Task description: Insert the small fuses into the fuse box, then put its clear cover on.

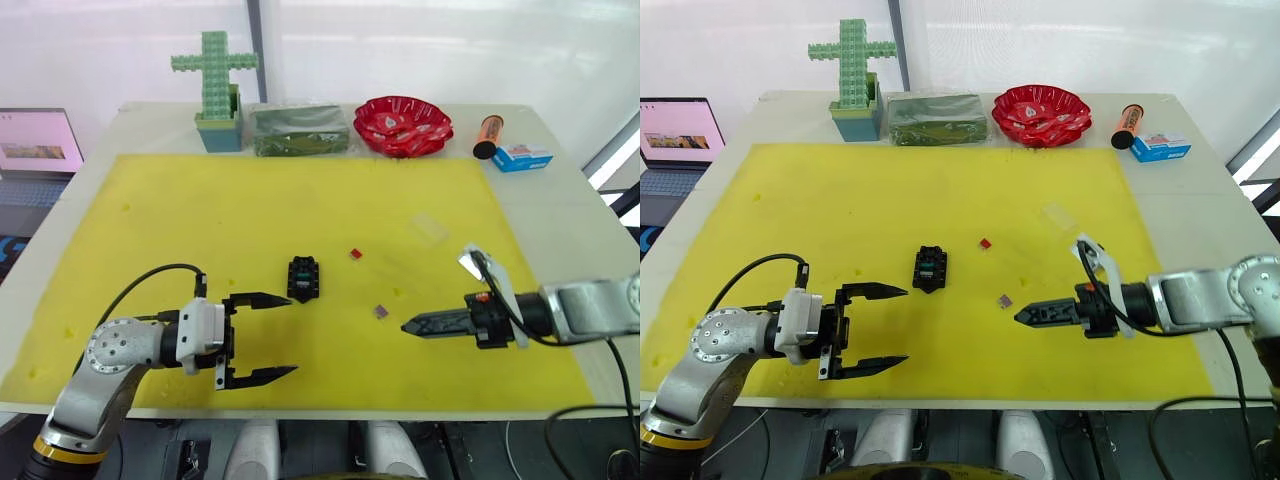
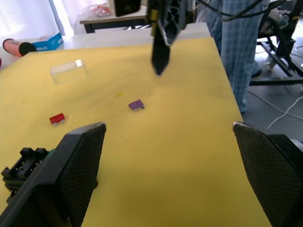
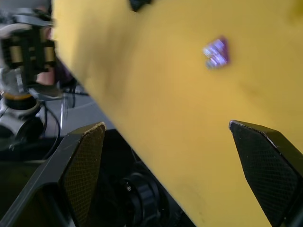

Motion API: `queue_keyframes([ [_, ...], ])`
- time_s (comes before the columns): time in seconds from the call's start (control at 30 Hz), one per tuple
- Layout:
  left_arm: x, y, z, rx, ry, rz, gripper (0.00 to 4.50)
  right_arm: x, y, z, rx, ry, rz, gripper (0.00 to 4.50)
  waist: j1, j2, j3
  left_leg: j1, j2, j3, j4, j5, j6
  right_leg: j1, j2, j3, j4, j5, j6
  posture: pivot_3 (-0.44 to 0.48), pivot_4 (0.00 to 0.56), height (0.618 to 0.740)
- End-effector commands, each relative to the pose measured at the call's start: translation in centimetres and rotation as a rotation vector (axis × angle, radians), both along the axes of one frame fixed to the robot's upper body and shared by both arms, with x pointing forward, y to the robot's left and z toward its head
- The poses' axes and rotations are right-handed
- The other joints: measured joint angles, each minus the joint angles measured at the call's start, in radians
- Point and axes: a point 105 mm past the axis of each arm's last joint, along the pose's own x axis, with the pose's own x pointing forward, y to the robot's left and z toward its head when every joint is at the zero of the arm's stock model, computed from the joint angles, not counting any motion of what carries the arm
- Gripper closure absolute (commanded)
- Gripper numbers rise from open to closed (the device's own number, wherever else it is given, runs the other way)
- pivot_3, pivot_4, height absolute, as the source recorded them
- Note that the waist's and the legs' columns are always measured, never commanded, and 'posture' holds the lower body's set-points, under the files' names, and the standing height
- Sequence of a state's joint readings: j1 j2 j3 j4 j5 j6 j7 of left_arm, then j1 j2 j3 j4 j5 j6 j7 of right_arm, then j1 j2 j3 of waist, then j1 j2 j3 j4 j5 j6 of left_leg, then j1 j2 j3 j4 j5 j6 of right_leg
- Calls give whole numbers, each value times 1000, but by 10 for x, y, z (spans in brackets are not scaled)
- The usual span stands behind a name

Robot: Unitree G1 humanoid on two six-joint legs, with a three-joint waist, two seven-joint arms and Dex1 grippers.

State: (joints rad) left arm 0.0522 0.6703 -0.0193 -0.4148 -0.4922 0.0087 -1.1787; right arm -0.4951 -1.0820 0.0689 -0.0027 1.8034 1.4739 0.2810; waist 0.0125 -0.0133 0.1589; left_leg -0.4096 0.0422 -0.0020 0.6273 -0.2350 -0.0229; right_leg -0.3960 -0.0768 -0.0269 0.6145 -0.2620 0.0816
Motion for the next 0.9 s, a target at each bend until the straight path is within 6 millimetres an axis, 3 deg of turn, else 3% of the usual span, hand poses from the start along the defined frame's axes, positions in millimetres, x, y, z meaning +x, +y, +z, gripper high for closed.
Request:
queue_keyframes([
  [0.03, -1, -4, 7, -11, -43, -27, 0, 11, 3, 0, 34, 9, 35, 217, 3, 0, 0, 0, 0, 0, 0, 0, 0, 0, 0, 0, 0, 0, 0, 0, 150, 740],
  [0.17, -1, -4, 8, -10, -45, -26, 0, 21, 7, -7, 38, 22, 54, 1285, 2, 0, 0, -1, 0, 1, 1, 0, 0, 0, -1, 0, 0, 0, 0, 0, 150, 740],
  [0.9, -3, -4, 9, -12, -40, -29, 0, 32, 9, -37, 26, 56, 65, 1285, 0, 1, 0, -1, -1, 1, 1, 0, 0, 0, -1, 0, 1, 0, 0, 0, 150, 740],
])
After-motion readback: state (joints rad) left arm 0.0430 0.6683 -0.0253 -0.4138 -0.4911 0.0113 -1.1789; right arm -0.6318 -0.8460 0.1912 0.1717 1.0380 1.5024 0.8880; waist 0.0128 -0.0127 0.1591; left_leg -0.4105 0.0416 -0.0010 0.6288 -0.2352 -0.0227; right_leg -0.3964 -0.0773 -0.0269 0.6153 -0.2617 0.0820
